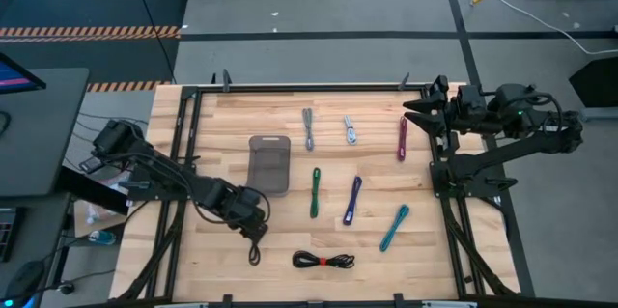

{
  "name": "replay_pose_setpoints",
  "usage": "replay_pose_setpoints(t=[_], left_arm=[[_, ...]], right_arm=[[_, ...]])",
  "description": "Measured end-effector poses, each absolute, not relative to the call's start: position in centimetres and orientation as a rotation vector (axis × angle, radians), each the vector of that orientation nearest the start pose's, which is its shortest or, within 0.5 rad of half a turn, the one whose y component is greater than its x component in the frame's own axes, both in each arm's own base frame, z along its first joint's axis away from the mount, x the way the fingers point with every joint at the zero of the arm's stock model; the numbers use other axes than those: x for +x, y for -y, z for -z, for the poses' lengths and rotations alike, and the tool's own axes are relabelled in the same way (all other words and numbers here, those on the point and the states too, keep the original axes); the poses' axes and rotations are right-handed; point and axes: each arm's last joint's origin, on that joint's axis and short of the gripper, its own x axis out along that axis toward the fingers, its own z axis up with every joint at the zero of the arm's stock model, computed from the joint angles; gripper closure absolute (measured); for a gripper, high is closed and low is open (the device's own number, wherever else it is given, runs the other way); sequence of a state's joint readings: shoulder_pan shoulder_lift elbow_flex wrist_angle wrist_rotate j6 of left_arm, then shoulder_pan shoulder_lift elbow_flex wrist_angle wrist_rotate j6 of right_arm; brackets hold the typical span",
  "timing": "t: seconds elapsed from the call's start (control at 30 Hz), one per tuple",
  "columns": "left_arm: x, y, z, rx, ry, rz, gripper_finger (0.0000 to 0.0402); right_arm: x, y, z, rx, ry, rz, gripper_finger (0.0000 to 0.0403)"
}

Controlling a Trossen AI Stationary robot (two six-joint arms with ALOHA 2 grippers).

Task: Pick and place USB-C Cables
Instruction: Put the black USB cable into the black bin

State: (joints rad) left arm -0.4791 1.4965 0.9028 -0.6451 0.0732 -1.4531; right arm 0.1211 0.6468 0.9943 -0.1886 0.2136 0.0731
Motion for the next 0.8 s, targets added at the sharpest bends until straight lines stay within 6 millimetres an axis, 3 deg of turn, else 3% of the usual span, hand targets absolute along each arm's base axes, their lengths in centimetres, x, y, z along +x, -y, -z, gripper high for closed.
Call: replay_pose_setpoints(t=[0.2, 0.6, 0.8], left_arm=[[24.00, 12.56, -18.79, -0.922, -1.247, -0.456, 0.0273], [24.03, 12.47, -18.79, -0.837, -1.238, -0.416, 0.0213], [24.02, 12.46, -18.76, -0.817, -1.243, -0.405, 0.0206]], right_arm=[[11.42, -0.85, -41.76, 0.102, 0.159, 0.060, 0.0284], [11.40, -0.84, -41.80, 0.104, 0.163, 0.060, 0.0284], [11.40, -0.84, -41.84, 0.105, 0.167, 0.060, 0.0284]])
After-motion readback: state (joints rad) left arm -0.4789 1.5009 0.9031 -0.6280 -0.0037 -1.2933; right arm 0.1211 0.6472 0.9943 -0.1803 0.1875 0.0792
